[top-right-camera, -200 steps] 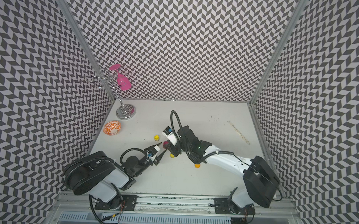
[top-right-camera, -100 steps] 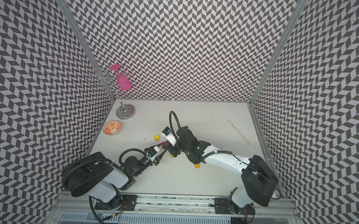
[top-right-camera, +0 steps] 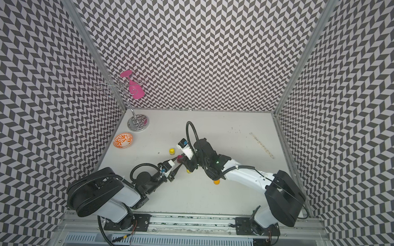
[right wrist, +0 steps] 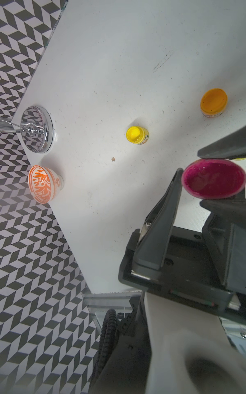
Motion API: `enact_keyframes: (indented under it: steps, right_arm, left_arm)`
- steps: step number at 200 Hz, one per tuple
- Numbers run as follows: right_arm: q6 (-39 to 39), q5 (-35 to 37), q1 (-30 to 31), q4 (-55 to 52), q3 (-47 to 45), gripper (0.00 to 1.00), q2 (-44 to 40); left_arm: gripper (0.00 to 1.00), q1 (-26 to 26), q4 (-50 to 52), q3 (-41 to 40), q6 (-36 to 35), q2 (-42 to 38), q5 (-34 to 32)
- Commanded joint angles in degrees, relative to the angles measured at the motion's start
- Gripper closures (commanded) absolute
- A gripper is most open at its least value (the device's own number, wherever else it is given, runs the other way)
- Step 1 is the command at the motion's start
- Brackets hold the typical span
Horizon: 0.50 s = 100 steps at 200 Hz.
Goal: Close the paint jar lid
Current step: Pick up the paint jar from the center of the board.
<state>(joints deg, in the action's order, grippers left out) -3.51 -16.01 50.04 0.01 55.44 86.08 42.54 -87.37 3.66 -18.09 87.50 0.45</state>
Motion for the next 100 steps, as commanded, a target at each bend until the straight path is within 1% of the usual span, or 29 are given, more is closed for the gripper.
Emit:
enact_keyframes:
  steps: [1,13,29,52,67,75,100]
  right_arm:
    - [0.18,-1.64,0.44,3.59,0.42,0.73,0.31]
    - [0.08,-1.66,0.47,3.42,0.46,0.73,0.4]
    - [0.05,-1.66,0.5,3.46,0.46,0.74,0.58]
    - [0.3,-1.66,0.52,4.09,0.29,0.75,0.58]
    - [0.65,-1.82,0.71,4.93,-0.11,0.75,0.58]
    - [0.83,-1.92,0.82,5.33,-0.24,0.76,0.58]
    - [0.79,-2.27,1.2,5.46,-0.09,0.76,1.0]
  left_arm:
    - [0.62,-0.27,-18.68,-0.41,0.44,-0.75,-0.58]
    - [0.66,-0.31,-18.63,-0.5,0.26,-0.89,-0.12]
    - [0.66,-0.27,-18.7,-0.5,0.27,-1.02,-0.05]
    - [0.57,-0.27,-18.7,-0.33,1.36,-1.01,-0.74]
    - [0.56,-0.27,-18.6,-0.34,1.7,-1.19,-0.47]
    - [0.57,-0.27,-18.67,-0.41,1.66,-1.36,-0.02]
    - [0.64,-0.29,-18.7,-0.63,1.24,-1.89,0.52]
